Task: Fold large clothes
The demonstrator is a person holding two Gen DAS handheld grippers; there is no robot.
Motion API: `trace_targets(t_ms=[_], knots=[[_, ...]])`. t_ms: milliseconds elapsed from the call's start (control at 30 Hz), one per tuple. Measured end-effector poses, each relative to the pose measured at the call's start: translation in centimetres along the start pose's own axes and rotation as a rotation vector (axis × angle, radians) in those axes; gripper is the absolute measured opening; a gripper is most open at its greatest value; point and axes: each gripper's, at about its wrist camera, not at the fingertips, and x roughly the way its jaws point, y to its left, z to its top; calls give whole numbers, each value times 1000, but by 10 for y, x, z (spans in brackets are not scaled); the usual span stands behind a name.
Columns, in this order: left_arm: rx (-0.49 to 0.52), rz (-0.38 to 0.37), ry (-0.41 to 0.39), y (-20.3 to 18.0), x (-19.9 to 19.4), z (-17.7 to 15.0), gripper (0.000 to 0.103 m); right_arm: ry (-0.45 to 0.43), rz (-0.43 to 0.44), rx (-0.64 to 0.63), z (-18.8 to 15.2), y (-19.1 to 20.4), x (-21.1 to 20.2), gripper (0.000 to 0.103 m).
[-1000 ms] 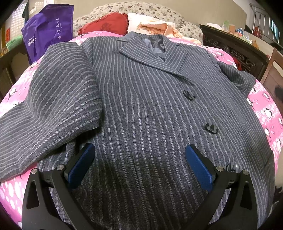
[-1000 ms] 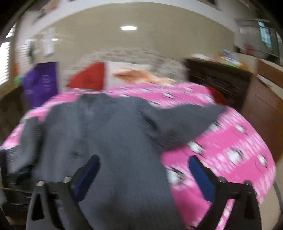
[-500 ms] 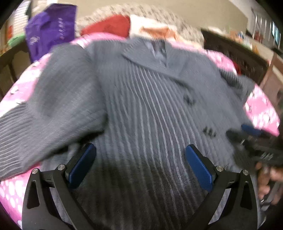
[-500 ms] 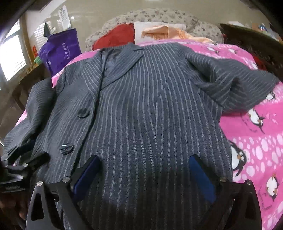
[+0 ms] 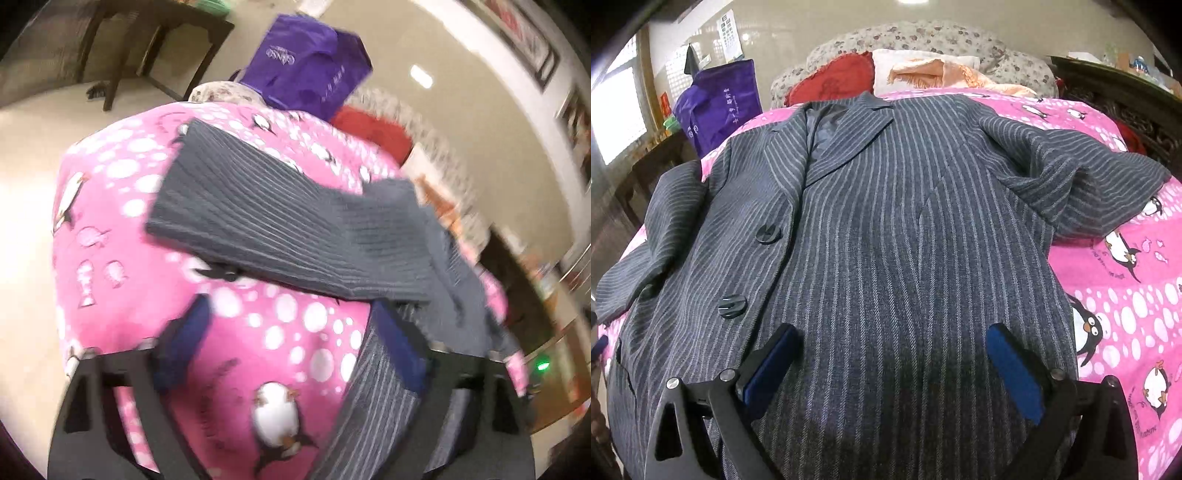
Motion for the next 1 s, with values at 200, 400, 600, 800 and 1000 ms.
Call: trace_targets(t_ms=[200, 400, 600, 800, 1000], knots=[[-118, -72, -43, 21, 18, 26, 77, -3, -1, 1, 0, 0, 0, 101], [-183, 23, -131, 45, 30, 69, 76, -3, -1, 2, -1, 1, 0, 101], [-121, 103, -12, 36, 44, 95, 3, 0, -2, 2, -1, 1, -1, 101], [-148, 212, -316, 52, -34, 173, 3, -91, 3, 76, -4, -13, -23, 101], [-69, 196, -306, 29, -32, 198, 3, -81, -26, 109, -16, -29, -40, 101]])
